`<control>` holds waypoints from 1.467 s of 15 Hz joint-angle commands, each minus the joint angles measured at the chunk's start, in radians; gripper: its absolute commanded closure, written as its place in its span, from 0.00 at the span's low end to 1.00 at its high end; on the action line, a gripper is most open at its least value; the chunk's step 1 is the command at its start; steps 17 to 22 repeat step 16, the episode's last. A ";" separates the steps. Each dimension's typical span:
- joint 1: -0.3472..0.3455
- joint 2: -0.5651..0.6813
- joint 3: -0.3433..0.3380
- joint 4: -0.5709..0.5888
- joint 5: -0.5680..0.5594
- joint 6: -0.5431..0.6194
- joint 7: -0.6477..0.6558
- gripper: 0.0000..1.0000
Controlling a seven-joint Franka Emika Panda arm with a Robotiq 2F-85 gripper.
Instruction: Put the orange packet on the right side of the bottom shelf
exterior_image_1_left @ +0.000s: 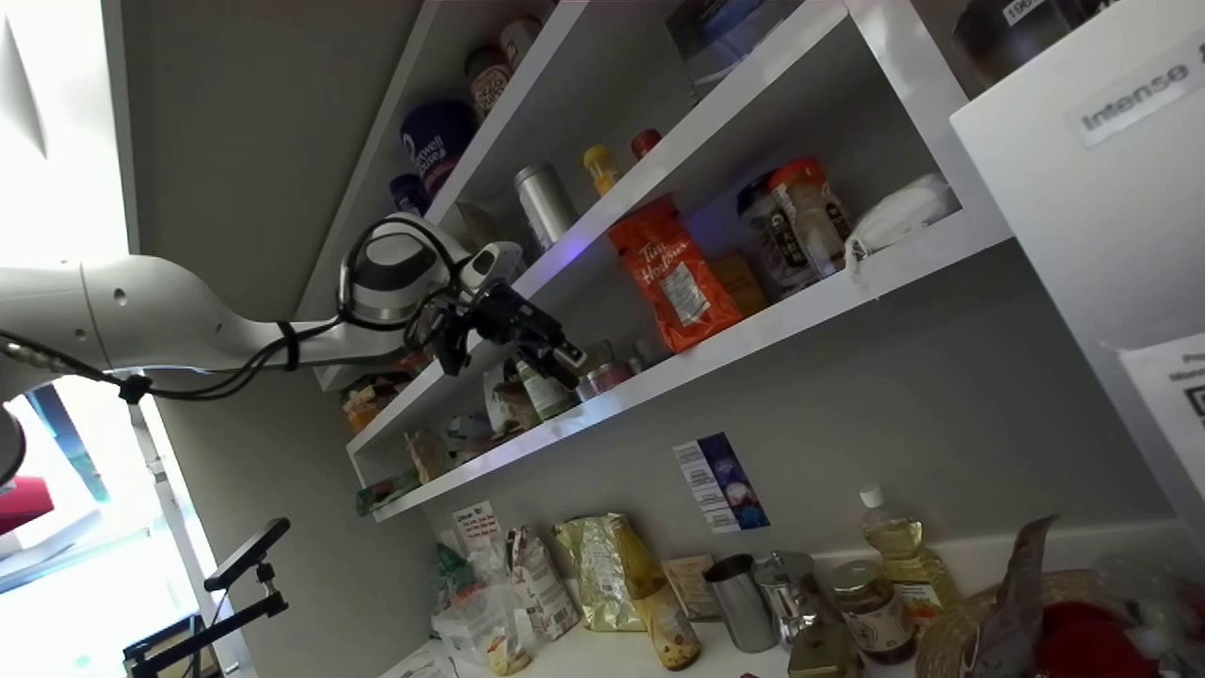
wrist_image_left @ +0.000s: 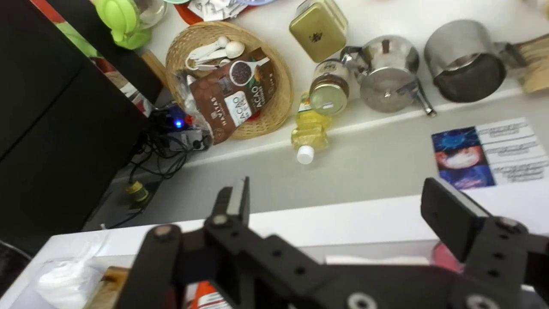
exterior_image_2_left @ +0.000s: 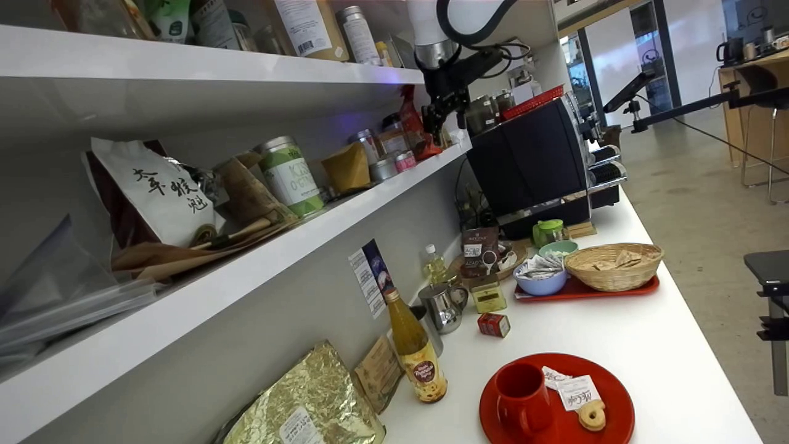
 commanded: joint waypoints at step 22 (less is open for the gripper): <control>0.079 -0.093 0.178 -0.464 0.163 0.245 -0.104 0.00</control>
